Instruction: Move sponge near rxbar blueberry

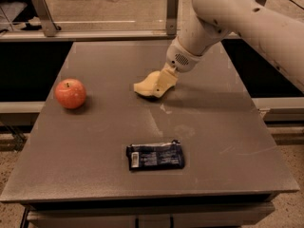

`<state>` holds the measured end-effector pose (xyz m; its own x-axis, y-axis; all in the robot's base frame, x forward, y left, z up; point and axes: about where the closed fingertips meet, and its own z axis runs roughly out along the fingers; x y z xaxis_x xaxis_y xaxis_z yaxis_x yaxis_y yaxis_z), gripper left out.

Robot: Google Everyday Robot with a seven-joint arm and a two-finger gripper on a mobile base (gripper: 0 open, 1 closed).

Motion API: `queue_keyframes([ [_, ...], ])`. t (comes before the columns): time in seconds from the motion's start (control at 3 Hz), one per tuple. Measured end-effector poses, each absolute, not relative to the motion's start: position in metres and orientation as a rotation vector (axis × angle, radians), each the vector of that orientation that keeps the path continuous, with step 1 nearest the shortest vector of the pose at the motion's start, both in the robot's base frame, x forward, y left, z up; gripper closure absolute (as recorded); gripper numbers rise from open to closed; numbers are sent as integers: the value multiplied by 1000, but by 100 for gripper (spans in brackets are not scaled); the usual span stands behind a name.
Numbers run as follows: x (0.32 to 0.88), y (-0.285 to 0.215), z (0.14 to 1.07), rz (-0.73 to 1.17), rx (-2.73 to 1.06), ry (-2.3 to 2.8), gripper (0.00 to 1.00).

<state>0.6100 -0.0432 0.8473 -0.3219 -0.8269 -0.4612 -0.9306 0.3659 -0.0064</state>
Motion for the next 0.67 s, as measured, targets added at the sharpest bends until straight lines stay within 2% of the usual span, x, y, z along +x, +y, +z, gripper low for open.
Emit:
queue_keyframes([
  [0.33, 608, -53, 869, 383, -1588, 2171, 100],
  [0.67, 595, -82, 903, 363, -1646, 2015, 100],
])
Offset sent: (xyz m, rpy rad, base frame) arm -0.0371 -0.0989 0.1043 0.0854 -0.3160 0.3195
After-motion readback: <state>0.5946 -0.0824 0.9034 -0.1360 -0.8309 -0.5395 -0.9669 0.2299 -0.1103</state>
